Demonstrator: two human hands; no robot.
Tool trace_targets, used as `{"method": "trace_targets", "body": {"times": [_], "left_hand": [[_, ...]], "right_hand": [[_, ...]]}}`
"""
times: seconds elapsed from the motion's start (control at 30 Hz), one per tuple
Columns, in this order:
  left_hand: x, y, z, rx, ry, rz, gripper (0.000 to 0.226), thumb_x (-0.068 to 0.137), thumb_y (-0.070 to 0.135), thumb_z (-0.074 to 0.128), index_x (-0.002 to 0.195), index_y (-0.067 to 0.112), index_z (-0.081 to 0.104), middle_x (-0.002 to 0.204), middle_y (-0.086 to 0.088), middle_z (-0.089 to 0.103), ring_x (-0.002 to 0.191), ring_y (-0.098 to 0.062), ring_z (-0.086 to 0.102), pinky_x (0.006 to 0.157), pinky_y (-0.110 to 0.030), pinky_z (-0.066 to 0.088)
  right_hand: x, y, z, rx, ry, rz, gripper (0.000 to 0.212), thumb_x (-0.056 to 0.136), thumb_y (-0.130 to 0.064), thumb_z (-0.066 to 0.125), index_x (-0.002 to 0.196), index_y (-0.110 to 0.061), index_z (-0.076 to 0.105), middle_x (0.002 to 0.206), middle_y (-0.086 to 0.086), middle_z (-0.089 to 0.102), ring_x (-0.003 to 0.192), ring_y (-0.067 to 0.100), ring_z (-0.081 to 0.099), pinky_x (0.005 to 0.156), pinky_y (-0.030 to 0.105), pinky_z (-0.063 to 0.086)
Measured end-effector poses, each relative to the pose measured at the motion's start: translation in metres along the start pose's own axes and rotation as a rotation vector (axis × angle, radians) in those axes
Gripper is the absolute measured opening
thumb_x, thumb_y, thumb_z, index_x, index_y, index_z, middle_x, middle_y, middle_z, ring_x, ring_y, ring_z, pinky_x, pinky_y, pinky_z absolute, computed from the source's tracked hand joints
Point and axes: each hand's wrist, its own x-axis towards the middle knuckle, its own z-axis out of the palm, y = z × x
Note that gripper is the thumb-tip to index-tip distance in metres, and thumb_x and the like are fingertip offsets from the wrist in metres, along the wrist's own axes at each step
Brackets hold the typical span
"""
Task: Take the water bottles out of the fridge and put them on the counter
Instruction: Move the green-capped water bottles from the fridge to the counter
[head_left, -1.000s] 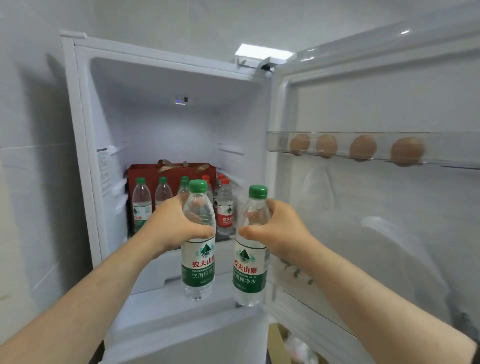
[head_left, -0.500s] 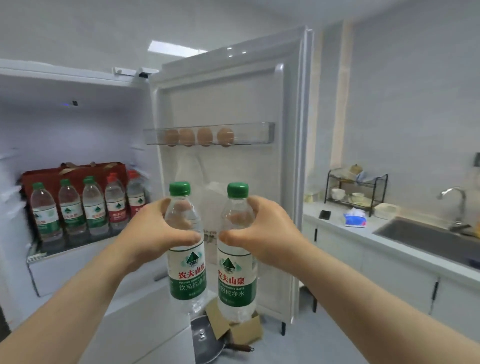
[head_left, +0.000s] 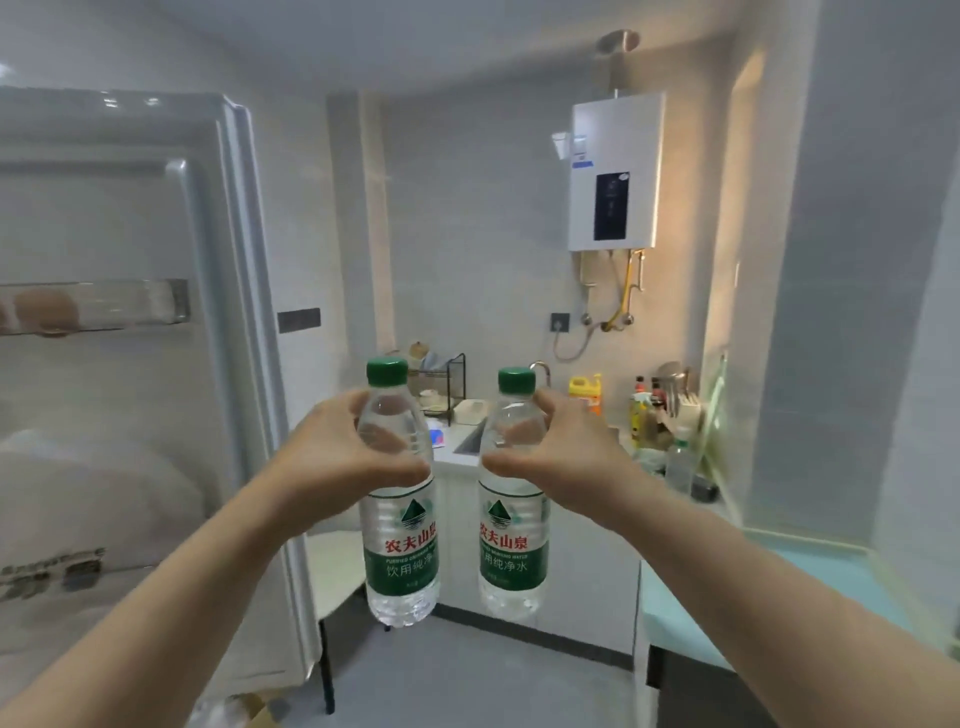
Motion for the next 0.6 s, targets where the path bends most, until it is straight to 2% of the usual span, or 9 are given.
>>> {"method": "trace_targets", "body": {"times": [0.2,0.37,0.47,0.6], "left_hand": [[0.043,0.026,0.083,-0.054,-0.159,0.111,0.062,0.056,0.022,0.086,0.112,0.029,0.060,0.095,0.001,0.074,0.088,-0.015,0.071,0.082,-0.040,0.058],[0.074,0.052,0.171,-0.097,-0.285,0.164,0.069,0.056,0.024,0.084,0.119,0.026,0.057,0.098,0.001,0.073,0.088,-0.016,0.071,0.082,-0.042,0.059],[0.094,0.063,0.226,-0.100,-0.344,0.189,0.070,0.054,0.030,0.083,0.118,0.029,0.055,0.103,0.001,0.070,0.091,-0.015,0.068,0.082,-0.042,0.058],[0.122,0.073,0.293,-0.096,-0.386,0.196,0.071,0.055,0.029,0.083,0.121,0.030,0.055,0.101,0.003,0.070,0.090,-0.014,0.068,0.082,-0.042,0.059]], "right_hand": [[-0.019,0.045,-0.058,-0.097,0.201,0.144,0.068,0.059,-0.034,0.081,0.122,-0.032,0.056,0.111,-0.005,0.067,0.101,0.015,0.064,0.090,0.045,0.056],[-0.034,0.088,-0.115,-0.155,0.309,0.248,0.061,0.070,-0.024,0.082,0.124,-0.028,0.054,0.115,-0.002,0.065,0.102,0.017,0.061,0.087,0.035,0.052],[-0.032,0.123,-0.149,-0.170,0.350,0.298,0.062,0.071,-0.023,0.083,0.125,-0.027,0.055,0.118,-0.002,0.064,0.109,0.019,0.061,0.090,0.039,0.053],[-0.018,0.176,-0.190,-0.169,0.375,0.343,0.063,0.071,-0.023,0.084,0.127,-0.027,0.054,0.122,-0.002,0.064,0.112,0.017,0.059,0.087,0.035,0.051]]}}
